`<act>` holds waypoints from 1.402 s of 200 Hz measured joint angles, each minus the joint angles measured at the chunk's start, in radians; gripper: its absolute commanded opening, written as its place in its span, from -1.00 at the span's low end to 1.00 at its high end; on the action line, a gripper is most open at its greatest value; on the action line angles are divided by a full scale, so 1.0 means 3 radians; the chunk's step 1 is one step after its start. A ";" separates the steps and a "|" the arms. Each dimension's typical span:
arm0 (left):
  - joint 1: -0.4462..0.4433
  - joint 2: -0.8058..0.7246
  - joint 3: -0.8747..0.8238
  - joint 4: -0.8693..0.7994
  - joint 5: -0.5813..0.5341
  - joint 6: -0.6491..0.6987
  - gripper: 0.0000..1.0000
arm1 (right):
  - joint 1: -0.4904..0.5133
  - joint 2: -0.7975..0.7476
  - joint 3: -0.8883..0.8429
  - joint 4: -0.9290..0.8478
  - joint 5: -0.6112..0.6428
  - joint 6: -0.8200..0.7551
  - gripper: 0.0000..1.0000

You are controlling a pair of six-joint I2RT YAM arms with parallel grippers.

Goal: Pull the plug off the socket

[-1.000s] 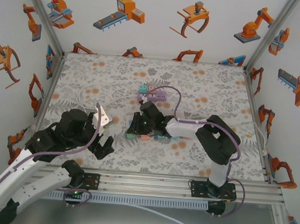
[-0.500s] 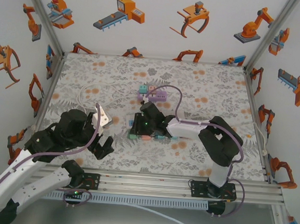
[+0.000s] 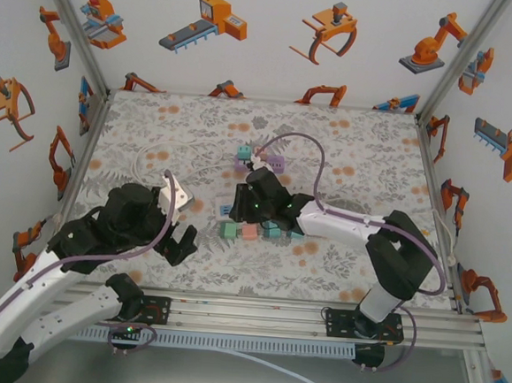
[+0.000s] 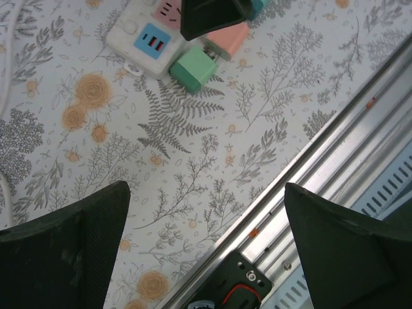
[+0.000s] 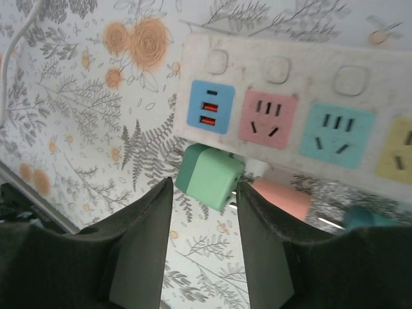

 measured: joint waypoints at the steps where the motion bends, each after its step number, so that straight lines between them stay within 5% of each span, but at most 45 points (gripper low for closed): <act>1: -0.0001 0.0005 -0.0001 0.0017 -0.0010 -0.0010 0.94 | -0.0001 -0.0006 0.0000 -0.0004 0.0006 -0.0005 -0.10; 64: 0.0148 0.0631 -0.0046 0.0996 -0.0444 -0.0327 0.94 | -0.0646 -0.0224 0.0153 -0.0079 0.0492 -0.0163 -0.03; 134: 0.0767 0.2424 0.0434 0.2139 -0.0448 -0.0833 0.97 | -0.1593 0.0525 0.0885 -0.0069 0.0369 -0.0060 0.08; 231: 0.1417 0.4451 0.1948 0.2678 -0.0031 -0.1514 0.86 | -0.1668 0.1601 0.1710 -0.0214 -0.0212 -0.0384 0.06; 280: 0.1419 0.4705 0.1933 0.2614 0.0121 -0.1685 0.74 | -0.1678 0.1724 0.1775 -0.0251 -0.0570 -0.0582 -0.02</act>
